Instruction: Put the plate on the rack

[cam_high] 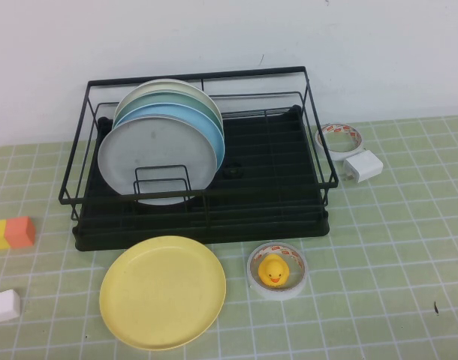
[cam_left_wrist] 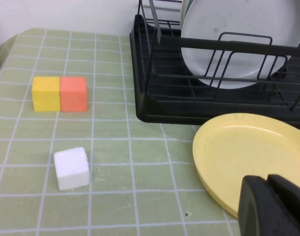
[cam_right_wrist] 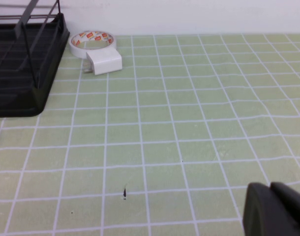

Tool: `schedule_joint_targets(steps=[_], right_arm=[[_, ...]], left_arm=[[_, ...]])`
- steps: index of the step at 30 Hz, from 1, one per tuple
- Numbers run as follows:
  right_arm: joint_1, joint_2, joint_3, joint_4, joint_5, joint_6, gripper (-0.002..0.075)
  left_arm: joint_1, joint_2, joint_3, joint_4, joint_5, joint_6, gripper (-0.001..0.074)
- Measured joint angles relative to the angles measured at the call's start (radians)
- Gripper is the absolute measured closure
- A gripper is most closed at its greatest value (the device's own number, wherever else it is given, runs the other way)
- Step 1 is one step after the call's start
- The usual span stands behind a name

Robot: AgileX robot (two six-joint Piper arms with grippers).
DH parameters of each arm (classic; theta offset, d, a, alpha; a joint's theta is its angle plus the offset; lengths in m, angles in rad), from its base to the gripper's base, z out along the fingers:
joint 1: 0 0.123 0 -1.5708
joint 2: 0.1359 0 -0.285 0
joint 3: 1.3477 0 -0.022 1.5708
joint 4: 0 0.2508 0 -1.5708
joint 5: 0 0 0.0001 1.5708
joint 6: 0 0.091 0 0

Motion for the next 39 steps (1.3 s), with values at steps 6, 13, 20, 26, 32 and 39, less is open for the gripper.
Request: schedule_joint_targets(steps=[6, 13, 20, 26, 32, 39], right_arm=[[0.000, 0.000, 0.000, 0.000, 0.000, 0.000, 0.0728], [0.000, 0.000, 0.000, -0.002, 0.000, 0.000, 0.0728], [0.000, 0.000, 0.000, -0.002, 0.000, 0.000, 0.0728], [0.000, 0.000, 0.000, -0.002, 0.000, 0.000, 0.0728], [0.000, 0.000, 0.000, -0.002, 0.000, 0.000, 0.0728], [0.000, 0.000, 0.008, -0.026, -0.105, 0.000, 0.0728]], left_arm=[[0.000, 0.000, 0.000, 0.044, 0.000, 0.082, 0.0738], [0.000, 0.000, 0.000, 0.044, 0.000, 0.101, 0.0738], [0.000, 0.000, 0.000, 0.063, 0.000, 0.140, 0.0738], [0.000, 0.000, 0.000, -0.008, 0.000, 0.151, 0.0738], [0.000, 0.000, 0.000, -0.137, 0.002, 0.151, 0.0738], [0.000, 0.000, 0.002, -0.179, -0.105, 0.155, 0.0738]])
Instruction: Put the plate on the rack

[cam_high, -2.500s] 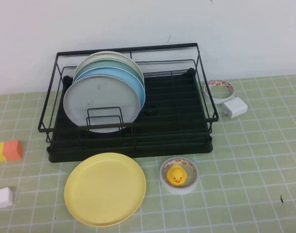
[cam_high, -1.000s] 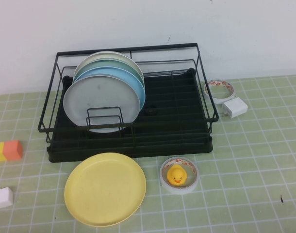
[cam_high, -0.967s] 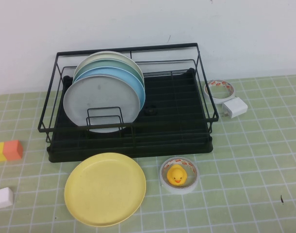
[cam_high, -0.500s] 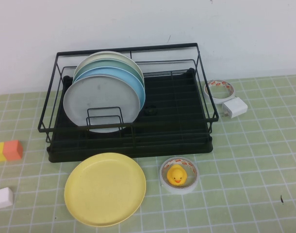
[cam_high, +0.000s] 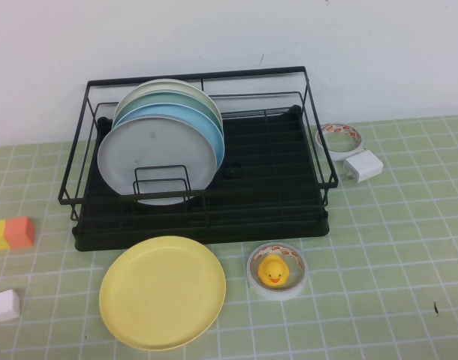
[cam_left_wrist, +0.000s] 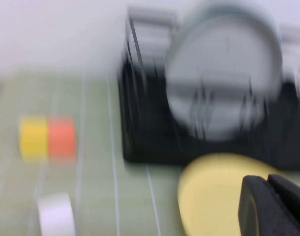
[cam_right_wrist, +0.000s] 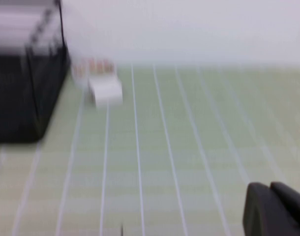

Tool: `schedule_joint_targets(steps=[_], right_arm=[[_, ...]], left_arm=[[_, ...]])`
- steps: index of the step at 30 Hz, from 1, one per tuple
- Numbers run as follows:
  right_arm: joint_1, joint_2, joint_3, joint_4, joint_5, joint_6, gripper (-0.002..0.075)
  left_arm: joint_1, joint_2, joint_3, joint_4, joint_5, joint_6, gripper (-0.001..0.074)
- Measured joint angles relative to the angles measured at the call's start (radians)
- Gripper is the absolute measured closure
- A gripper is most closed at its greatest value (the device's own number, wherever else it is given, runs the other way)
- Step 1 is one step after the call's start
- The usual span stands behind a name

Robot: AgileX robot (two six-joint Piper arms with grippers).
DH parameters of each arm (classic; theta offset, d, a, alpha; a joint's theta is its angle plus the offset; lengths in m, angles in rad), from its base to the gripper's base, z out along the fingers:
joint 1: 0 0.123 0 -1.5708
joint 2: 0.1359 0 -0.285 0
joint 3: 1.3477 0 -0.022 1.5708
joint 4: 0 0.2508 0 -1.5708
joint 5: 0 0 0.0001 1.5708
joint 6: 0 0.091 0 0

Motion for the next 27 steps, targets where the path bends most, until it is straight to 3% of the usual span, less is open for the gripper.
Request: schedule_joint_targets(steps=[7, 11, 20, 27], right_arm=[[0.000, 0.000, 0.001, -0.010, -0.394, 0.000, 0.0728], [0.000, 0.000, 0.001, -0.014, -0.573, 0.000, 0.0728], [0.000, 0.000, 0.001, -0.006, -0.741, 0.034, 0.0728], [0.000, 0.000, 0.001, -0.001, -0.754, 0.038, 0.0728]], left_arm=[[0.000, 0.000, 0.000, -0.033, -0.376, -0.039, 0.0738], [0.000, 0.000, 0.000, -0.040, -0.498, -0.056, 0.0738], [0.000, 0.000, 0.000, -0.096, -0.541, -0.074, 0.0738], [0.000, 0.000, 0.000, -0.119, -0.550, -0.146, 0.0738]])
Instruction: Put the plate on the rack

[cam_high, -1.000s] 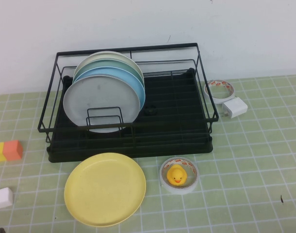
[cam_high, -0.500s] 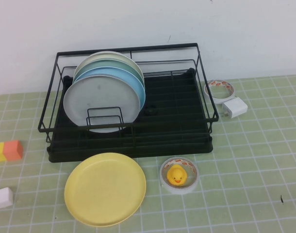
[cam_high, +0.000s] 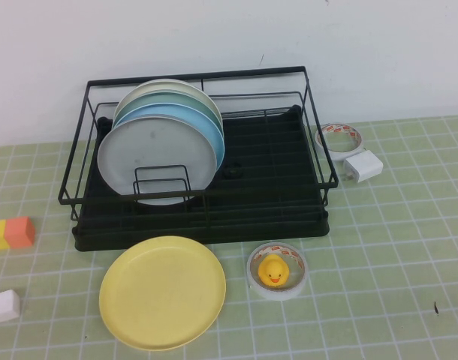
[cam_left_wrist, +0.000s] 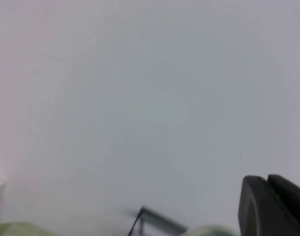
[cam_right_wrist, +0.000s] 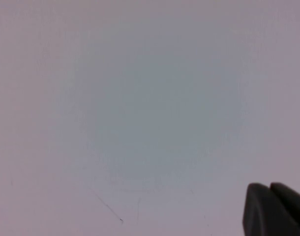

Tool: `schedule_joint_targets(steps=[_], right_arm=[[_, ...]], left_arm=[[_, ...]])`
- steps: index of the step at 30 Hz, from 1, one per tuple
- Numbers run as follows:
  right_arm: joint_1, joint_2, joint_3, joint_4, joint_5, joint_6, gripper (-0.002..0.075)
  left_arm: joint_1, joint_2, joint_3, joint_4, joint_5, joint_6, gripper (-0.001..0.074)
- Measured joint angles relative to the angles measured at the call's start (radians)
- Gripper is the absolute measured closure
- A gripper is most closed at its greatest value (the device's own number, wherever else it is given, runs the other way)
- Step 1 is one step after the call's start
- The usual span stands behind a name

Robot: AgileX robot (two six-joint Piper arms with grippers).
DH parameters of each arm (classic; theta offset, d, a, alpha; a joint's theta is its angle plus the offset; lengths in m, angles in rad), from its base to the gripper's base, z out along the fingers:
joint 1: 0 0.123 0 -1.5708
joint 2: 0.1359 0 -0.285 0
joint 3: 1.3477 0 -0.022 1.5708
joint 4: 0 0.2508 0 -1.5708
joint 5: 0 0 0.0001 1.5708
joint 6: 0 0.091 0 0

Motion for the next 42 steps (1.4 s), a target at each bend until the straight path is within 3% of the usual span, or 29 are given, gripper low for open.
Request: schedule_joint_targets(steps=[5, 8, 15, 20, 26, 33, 36, 42], right_arm=[[0.000, 0.000, -0.100, 0.000, 0.185, 0.000, 0.0728], [0.000, 0.000, -0.238, 0.000, 0.420, 0.008, 0.0728], [0.000, 0.181, -0.506, 0.041, 0.944, -0.013, 0.0728], [0.000, 0.410, -0.547, 0.273, 1.143, -0.170, 0.0728], [0.000, 0.717, -0.530, 0.746, 1.180, -0.550, 0.0728], [0.018, 1.136, -0.528, 1.158, 1.146, -0.937, 0.0728], [0.077, 1.293, -0.528, 1.286, 1.099, -1.066, 0.0728], [0.302, 1.548, -0.601, 1.415, 1.030, -1.163, 0.0728]], left_arm=[[0.000, 0.000, 0.000, 0.002, -0.124, -0.234, 0.0738], [0.000, 0.000, -0.002, 0.066, -0.105, -0.257, 0.0738], [0.000, 0.031, -0.224, 0.266, 0.361, -0.019, 0.0738], [0.000, 0.154, -0.340, 0.311, 0.637, 0.112, 0.0737], [-0.001, 0.289, -0.349, 0.256, 0.898, 0.122, 0.0738], [-0.001, 0.324, -0.349, 0.115, 0.884, 0.114, 0.0738], [-0.001, 0.327, -0.337, 0.095, 0.823, 0.082, 0.0738], [-0.001, 0.327, -0.297, 0.043, 0.771, 0.044, 0.0738]])
